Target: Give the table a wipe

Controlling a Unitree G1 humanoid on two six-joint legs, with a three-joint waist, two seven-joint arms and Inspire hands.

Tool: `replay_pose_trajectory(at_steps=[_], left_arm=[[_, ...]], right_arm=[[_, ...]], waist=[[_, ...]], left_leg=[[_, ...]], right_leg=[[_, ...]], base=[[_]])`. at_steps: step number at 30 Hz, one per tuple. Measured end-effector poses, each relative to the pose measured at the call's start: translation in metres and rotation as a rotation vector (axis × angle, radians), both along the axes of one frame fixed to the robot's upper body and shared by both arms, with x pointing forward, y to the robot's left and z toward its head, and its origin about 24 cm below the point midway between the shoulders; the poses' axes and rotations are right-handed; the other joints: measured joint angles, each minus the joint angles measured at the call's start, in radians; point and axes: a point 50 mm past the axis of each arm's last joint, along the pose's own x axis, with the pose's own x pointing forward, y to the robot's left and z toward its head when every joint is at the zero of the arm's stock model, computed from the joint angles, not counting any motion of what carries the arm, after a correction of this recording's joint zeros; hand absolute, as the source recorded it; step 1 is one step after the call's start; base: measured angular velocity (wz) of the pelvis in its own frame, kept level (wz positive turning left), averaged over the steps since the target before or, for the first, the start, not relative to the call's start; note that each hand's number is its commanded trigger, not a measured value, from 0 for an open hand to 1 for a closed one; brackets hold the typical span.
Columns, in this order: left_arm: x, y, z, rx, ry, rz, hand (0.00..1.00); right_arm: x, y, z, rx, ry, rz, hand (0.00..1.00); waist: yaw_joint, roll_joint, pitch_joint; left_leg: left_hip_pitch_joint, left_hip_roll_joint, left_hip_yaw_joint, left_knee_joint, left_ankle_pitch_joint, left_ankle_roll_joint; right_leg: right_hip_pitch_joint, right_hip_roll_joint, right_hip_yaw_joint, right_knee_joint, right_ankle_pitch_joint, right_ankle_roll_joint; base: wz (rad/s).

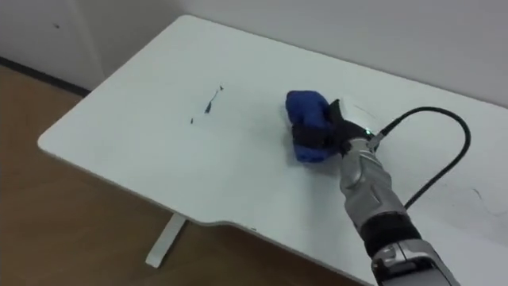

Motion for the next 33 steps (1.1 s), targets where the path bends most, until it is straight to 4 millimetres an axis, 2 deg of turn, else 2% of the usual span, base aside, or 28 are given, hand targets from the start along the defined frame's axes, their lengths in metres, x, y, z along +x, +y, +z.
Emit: replay_pose_trajectory(at_steps=[3,5,6,8,9,10,11,13,15,16,17,18,19,20,21,22,23,24,25,26,27,28,29,30,31,32,33], left_arm=[[-0.003,0.001,0.001,0.007,0.000,0.007,0.00],[-0.009,0.002,0.001,0.013,0.005,0.013,0.00],[-0.009,0.003,0.002,0.015,0.001,0.017,0.00],[-0.008,0.009,0.004,0.035,-0.016,0.042,0.00],[-0.006,0.012,0.005,0.043,-0.025,0.043,0.00],[-0.003,0.015,0.006,0.056,-0.043,0.042,0.00],[-0.002,0.016,0.007,0.063,-0.045,0.025,0.00],[-0.001,0.016,0.007,0.070,-0.043,0.013,0.00],[0.003,0.018,0.008,0.086,-0.052,0.006,0.00],[0.005,0.019,0.008,0.096,-0.051,-0.012,0.00],[0.011,0.018,0.007,0.104,-0.060,-0.025,0.00],[0.016,0.018,0.007,0.107,-0.069,-0.036,0.00],[0.025,0.020,0.007,0.116,-0.087,-0.049,0.00],[0.040,0.021,0.006,0.121,-0.113,-0.063,0.00],[0.049,0.021,0.007,0.123,-0.133,-0.074,0.00],[0.059,0.021,0.006,0.122,-0.153,-0.085,0.00],[0.072,0.021,0.007,0.120,-0.174,-0.102,0.00],[0.082,0.020,0.008,0.120,-0.197,-0.114,0.00],[0.099,0.018,0.011,0.119,-0.240,-0.148,0.00],[0.112,0.017,0.014,0.121,-0.264,-0.202,0.00],[0.115,0.017,0.015,0.121,-0.267,-0.225,0.00],[0.116,0.020,0.016,0.127,-0.263,-0.245,0.00],[0.109,0.024,0.016,0.137,-0.238,-0.239,0.00],[0.106,0.029,0.017,0.152,-0.225,-0.237,0.00],[0.098,0.038,0.020,0.171,-0.210,-0.216,0.00],[0.086,0.041,0.018,0.173,-0.190,-0.177,0.00],[0.078,0.040,0.017,0.167,-0.175,-0.166,0.00]], right_arm=[[-0.033,-0.019,-0.031,0.038,0.058,-0.072,1.00],[-0.061,-0.039,-0.046,0.090,0.033,-0.174,1.00],[-0.069,-0.046,-0.050,0.092,0.022,-0.211,1.00],[-0.103,-0.082,-0.057,0.056,0.008,-0.372,1.00],[-0.112,-0.093,-0.058,0.047,0.011,-0.416,1.00],[-0.130,-0.112,-0.061,0.031,0.028,-0.502,1.00],[-0.147,-0.130,-0.062,0.006,0.041,-0.582,1.00],[-0.166,-0.147,-0.061,-0.032,0.058,-0.655,1.00],[-0.176,-0.151,-0.063,-0.036,0.072,-0.704,1.00],[-0.173,-0.148,-0.064,-0.021,0.071,-0.727,1.00],[-0.163,-0.141,-0.066,-0.015,0.075,-0.731,1.00],[-0.156,-0.136,-0.066,-0.015,0.078,-0.725,1.00],[-0.140,-0.121,-0.067,-0.006,0.083,-0.695,1.00],[-0.120,-0.102,-0.067,-0.005,0.087,-0.636,1.00],[-0.107,-0.090,-0.064,0.000,0.080,-0.590,1.00],[-0.069,-0.057,-0.051,0.005,0.039,-0.444,1.00],[-0.035,-0.019,-0.035,0.025,-0.016,-0.288,1.00],[-0.020,-0.002,-0.024,0.036,-0.050,-0.215,1.00],[0.007,0.023,0.001,0.030,-0.128,-0.082,1.00],[0.025,0.038,0.025,0.015,-0.204,0.005,1.00],[0.031,0.042,0.034,0.012,-0.234,0.030,1.00],[0.037,0.046,0.043,0.021,-0.264,0.055,1.00],[0.039,0.045,0.046,0.030,-0.279,0.058,1.00],[0.038,0.041,0.045,0.031,-0.279,0.051,1.00],[0.035,0.031,0.042,0.028,-0.268,0.036,1.00],[0.025,0.015,0.030,-0.005,-0.223,0.021,1.00],[0.018,0.007,0.022,-0.022,-0.192,0.011,1.00]], waist=[[-0.044,-0.001,0.0018],[-0.114,-0.006,0.0013],[-0.134,-0.007,0.0003],[-0.178,-0.010,-0.0025],[-0.182,-0.010,-0.0029],[-0.198,-0.006,-0.0048],[-0.214,0.002,-0.0085],[-0.214,0.015,-0.0125],[-0.214,0.019,-0.0125],[-0.205,0.019,-0.0114],[-0.179,0.028,-0.0105],[-0.162,0.032,-0.0101],[-0.137,0.035,-0.0094],[-0.082,0.036,-0.0089],[-0.048,0.036,-0.0089],[0.002,0.033,-0.0071],[0.038,0.030,-0.0050],[0.046,0.026,-0.0025],[0.077,0.023,0.0085],[0.090,0.013,0.0096],[0.096,0.009,0.0078],[0.100,0.006,0.0077],[0.095,-0.013,0.0072],[0.093,-0.020,0.0093],[0.094,-0.037,0.0111],[0.093,-0.026,0.0110],[0.089,-0.022,0.0125]], left_leg=[[0.016,-0.002,0.010,0.000,0.000,0.000],[0.035,-0.018,0.030,0.000,0.000,0.001],[0.039,-0.022,0.038,0.001,0.000,0.001],[0.052,-0.030,0.064,0.010,-0.011,0.018],[0.051,-0.031,0.079,0.018,-0.015,0.024],[0.046,-0.032,0.098,0.037,-0.028,0.031],[0.046,-0.031,0.100,0.058,-0.055,0.038],[0.041,-0.027,0.117,0.107,-0.089,0.048],[0.034,-0.018,0.134,0.153,-0.113,0.058],[0.027,-0.008,0.153,0.179,-0.124,0.064],[0.017,0.008,0.185,0.204,-0.135,0.067],[0.007,0.022,0.201,0.215,-0.139,0.068],[-0.024,0.048,0.219,0.241,-0.142,0.068],[-0.042,0.071,0.244,0.259,-0.141,0.062],[-0.053,0.079,0.256,0.265,-0.141,0.055],[-0.084,0.094,0.258,0.279,-0.137,0.043],[-0.118,0.111,0.251,0.288,-0.129,0.028],[-0.140,0.119,0.243,0.291,-0.124,0.018],[-0.191,0.131,0.201,0.296,-0.108,-0.002],[-0.242,0.134,0.139,0.295,-0.087,-0.023],[-0.261,0.142,0.119,0.294,-0.076,-0.034],[-0.282,0.158,0.076,0.288,-0.060,-0.059],[-0.282,0.165,0.032,0.271,-0.041,-0.094],[-0.281,0.174,0.016,0.263,-0.033,-0.111],[-0.277,0.203,0.005,0.253,-0.018,-0.150],[-0.256,0.253,0.007,0.241,-0.002,-0.179],[-0.245,0.283,0.018,0.231,0.011,-0.167]], right_leg=[[0.029,-0.006,-0.008,-0.001,-0.004,0.006],[0.055,-0.025,-0.010,0.002,-0.017,0.026],[0.061,-0.030,-0.011,0.004,-0.020,0.030],[0.073,-0.042,-0.013,0.008,-0.025,0.039],[0.071,-0.046,-0.016,0.012,-0.026,0.040],[0.071,-0.053,-0.028,0.031,-0.026,0.040],[0.067,-0.063,-0.046,0.063,-0.031,0.047],[0.049,-0.077,-0.053,0.126,-0.033,0.047],[0.027,-0.096,-0.072,0.195,-0.032,0.045],[0.001,-0.109,-0.074,0.239,-0.027,0.039],[-0.032,-0.112,-0.073,0.270,-0.011,0.027],[-0.049,-0.114,-0.070,0.282,-0.001,0.024],[-0.090,-0.122,-0.071,0.341,0.005,0.009],[-0.117,-0.146,-0.067,0.419,-0.018,0.001],[-0.129,-0.164,-0.061,0.445,-0.033,0.002],[-0.146,-0.203,-0.045,0.456,-0.056,0.009],[-0.141,-0.236,-0.043,0.419,-0.059,0.013],[-0.138,-0.246,-0.035,0.390,-0.058,0.015],[-0.127,-0.252,-0.010,0.315,-0.052,0.020],[-0.108,-0.257,-0.004,0.230,-0.035,0.034],[-0.099,-0.257,-0.004,0.188,-0.020,0.036],[-0.078,-0.260,-0.023,0.119,0.014,0.037],[-0.069,-0.254,-0.024,0.071,0.040,0.046],[-0.073,-0.250,-0.021,0.059,0.047,0.046],[-0.101,-0.224,-0.017,0.063,0.063,0.053],[-0.106,-0.190,-0.015,0.144,-0.010,0.121],[-0.108,-0.165,-0.019,0.174,-0.043,0.110]], base=[[0.26],[0.17],[0.07],[-0.13],[-0.25],[-0.12],[-0.09],[-0.27],[-0.40],[-0.56],[-0.66],[-0.68],[-0.60],[-0.66],[-0.84],[-0.71],[-0.48],[0.07],[0.66],[0.91],[1.13],[1.07],[1.01],[0.83],[0.54],[0.36],[0.21]])
